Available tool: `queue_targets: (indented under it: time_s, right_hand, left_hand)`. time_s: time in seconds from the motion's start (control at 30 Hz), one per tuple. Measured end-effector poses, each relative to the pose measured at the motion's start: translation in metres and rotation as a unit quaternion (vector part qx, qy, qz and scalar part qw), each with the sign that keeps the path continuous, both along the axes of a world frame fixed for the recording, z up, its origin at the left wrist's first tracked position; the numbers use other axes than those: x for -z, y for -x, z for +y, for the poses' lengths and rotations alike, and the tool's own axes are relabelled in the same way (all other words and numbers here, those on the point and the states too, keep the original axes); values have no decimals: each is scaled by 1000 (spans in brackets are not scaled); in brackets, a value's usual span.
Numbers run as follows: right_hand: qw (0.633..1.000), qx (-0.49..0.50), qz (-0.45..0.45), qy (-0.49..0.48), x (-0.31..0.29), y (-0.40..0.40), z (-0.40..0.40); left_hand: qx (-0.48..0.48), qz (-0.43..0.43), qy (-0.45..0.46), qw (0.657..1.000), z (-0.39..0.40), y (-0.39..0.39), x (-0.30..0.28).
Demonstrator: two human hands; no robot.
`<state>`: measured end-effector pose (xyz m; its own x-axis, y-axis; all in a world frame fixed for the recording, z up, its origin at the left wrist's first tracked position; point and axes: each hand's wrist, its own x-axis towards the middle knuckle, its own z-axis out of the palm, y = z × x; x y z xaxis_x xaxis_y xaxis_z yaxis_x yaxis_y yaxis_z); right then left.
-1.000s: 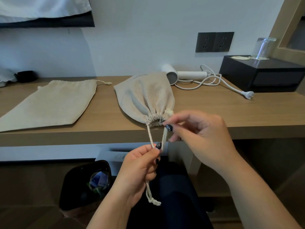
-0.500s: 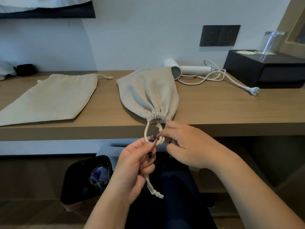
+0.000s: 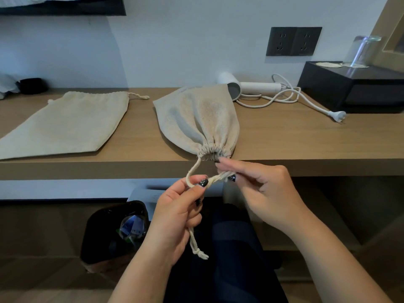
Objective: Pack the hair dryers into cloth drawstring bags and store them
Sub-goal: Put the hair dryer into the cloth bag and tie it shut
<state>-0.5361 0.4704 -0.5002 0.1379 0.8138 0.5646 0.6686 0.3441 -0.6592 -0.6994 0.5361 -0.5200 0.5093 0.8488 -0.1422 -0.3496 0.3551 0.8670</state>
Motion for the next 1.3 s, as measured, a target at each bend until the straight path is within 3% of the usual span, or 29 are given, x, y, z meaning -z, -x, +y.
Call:
queue_targets:
  time_s: [0.17, 0.33, 0.43, 0.6, 0.7, 0.77, 0.87, 0.93, 1.07, 1.2, 1.3]
  right_hand:
    - [980, 41, 192, 4, -1, 4, -10]
    - [914, 109, 385, 70, 3, -3, -14]
    - [880, 116, 457, 59, 6, -10, -17]
    - [890, 181, 418, 26, -3, -28, -31]
    - [936, 271, 222, 13, -2, -41, -36]
    - [957, 278, 75, 43, 2, -42, -33]
    - [970, 224, 22, 93, 6, -26, -22]
    - [977, 188, 41, 95, 7, -11, -12]
    - [974, 84, 181, 102, 10, 17, 11]
    - [937, 10, 340, 83, 9, 34, 25]
    - [914, 20, 395, 87, 11, 38, 30]
  left_hand:
    - [-4, 31, -34, 999, -5, -6, 3]
    - [-10, 67, -76, 995, -4, -5, 4]
    - [-29, 63, -79, 994, -5, -6, 5]
    - [-106, 81, -125, 983, 2, -6, 2]
    - [-138, 146, -224, 954, 10, -2, -2]
    - [-122, 201, -289, 928, 13, -3, -4]
    - [-95, 256, -320, 907, 16, -6, -3]
    - [-77, 266, -323, 905, 17, -5, -4]
    - [-40, 224, -291, 929, 18, -5, -9]
    - [-47, 209, -298, 930, 18, -1, -14]
    - [-63, 192, -307, 930, 17, 2, -16]
